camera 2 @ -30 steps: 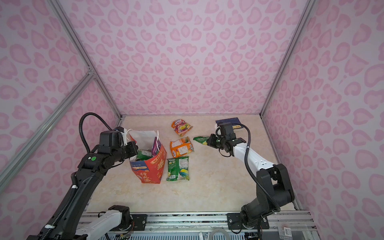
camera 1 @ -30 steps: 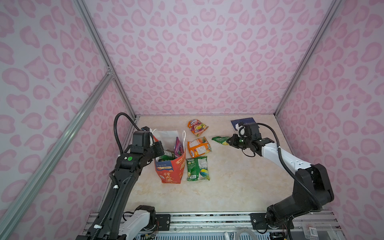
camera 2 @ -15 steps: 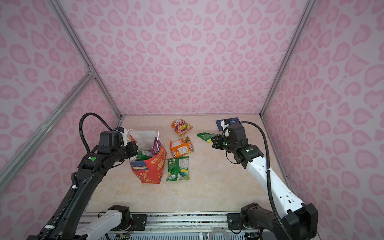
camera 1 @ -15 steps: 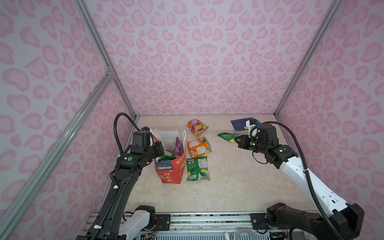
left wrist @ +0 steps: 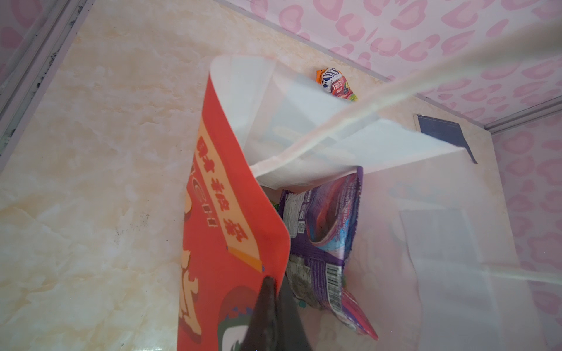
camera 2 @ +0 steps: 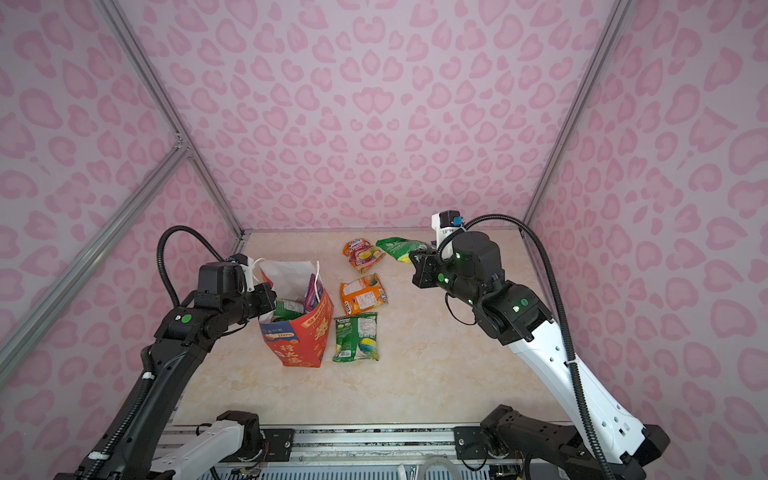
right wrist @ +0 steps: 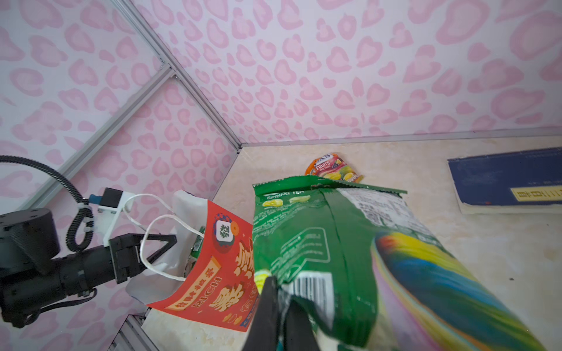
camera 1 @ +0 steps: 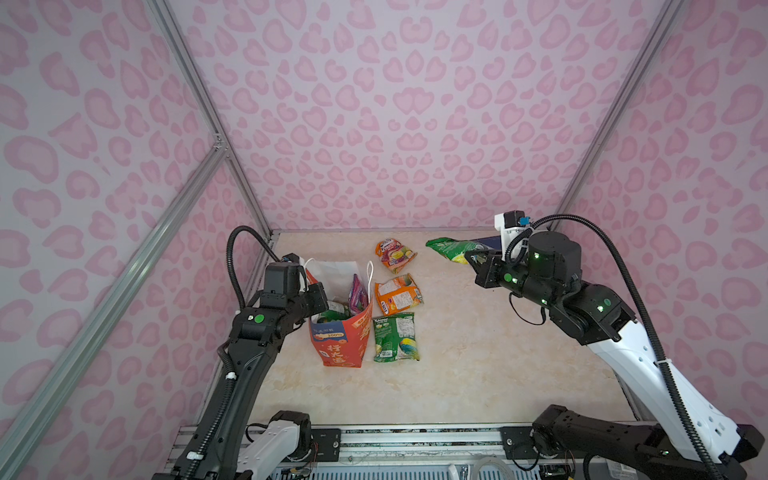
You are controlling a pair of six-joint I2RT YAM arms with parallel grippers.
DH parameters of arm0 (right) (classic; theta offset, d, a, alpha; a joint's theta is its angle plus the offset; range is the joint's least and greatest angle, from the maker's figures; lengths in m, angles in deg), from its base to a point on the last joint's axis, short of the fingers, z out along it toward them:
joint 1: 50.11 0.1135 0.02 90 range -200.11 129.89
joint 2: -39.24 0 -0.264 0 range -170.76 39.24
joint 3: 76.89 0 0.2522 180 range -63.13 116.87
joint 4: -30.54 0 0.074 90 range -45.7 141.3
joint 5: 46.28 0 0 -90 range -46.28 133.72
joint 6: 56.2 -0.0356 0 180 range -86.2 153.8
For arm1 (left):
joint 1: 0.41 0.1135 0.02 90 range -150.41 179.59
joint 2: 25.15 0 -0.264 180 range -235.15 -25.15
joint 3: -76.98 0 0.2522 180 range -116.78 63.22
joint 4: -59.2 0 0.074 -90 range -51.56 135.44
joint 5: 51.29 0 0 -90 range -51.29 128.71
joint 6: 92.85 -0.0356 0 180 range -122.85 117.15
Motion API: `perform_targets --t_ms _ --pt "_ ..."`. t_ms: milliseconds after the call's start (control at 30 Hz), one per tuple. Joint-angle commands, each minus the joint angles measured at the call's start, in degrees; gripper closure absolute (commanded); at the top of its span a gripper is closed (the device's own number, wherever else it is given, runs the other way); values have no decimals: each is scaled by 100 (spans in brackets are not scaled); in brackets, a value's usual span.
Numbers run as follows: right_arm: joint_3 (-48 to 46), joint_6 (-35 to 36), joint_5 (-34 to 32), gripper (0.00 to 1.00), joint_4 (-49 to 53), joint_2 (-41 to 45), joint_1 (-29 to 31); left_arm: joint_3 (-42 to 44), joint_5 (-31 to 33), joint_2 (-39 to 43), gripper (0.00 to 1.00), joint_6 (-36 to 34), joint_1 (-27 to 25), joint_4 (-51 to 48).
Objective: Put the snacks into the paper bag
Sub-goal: 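Carry the green packet over the bag held by the left gripper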
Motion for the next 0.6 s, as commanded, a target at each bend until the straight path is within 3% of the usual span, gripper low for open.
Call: perform_targets --t_ms 0,233,567 --pt "560 292 -327 100 -291 -293 359 27 -6 32 97 -65 0 -15" --pt "2240 699 -315 100 -472 -1459 1264 28 16 10 97 -74 0 -18" --pt "3627 696 87 100 -427 -2800 1688 22 2 -8 97 -78 0 -24"
